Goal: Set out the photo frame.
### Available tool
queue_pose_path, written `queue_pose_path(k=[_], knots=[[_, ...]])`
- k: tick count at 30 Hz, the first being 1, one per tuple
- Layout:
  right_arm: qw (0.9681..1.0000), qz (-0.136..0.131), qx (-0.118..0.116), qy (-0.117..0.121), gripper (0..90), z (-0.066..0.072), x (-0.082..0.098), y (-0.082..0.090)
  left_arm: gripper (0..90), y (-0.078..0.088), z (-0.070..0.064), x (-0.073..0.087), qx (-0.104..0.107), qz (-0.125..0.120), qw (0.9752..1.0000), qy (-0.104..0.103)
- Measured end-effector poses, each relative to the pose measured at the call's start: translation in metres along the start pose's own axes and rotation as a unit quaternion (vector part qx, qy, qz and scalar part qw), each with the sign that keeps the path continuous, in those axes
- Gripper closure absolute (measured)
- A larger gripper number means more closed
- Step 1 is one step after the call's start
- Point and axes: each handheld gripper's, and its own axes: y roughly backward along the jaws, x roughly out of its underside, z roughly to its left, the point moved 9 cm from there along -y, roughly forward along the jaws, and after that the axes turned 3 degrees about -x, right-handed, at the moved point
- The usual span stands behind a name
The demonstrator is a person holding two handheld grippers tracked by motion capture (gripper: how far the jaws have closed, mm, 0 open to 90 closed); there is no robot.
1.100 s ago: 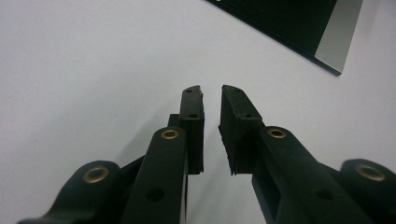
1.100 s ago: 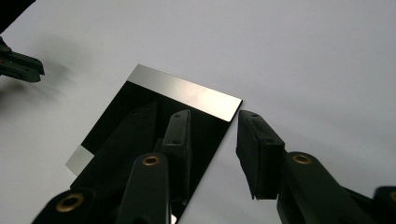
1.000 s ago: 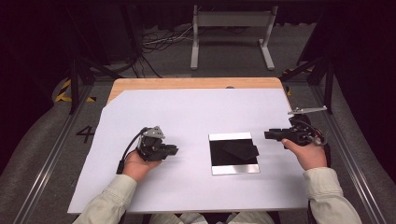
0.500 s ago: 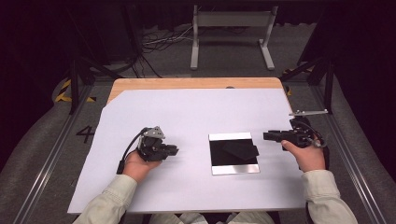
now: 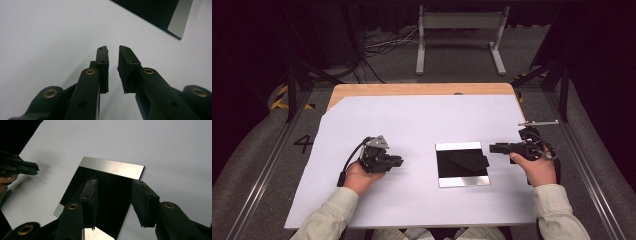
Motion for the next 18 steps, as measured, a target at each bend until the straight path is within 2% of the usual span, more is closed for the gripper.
queue_pose_path(k=[12,18], knots=[[0.9998,0.008,-0.016,-0.004,54.3,0.018,0.006,-0.007,78.7,0.000,0.000,0.000,0.001,0.001,1.0000,-0.001],[0.9997,0.019,-0.017,-0.003,54.1,0.022,0.011,-0.014,78.6,0.000,0.000,0.000,0.000,0.001,1.0000,-0.004]])
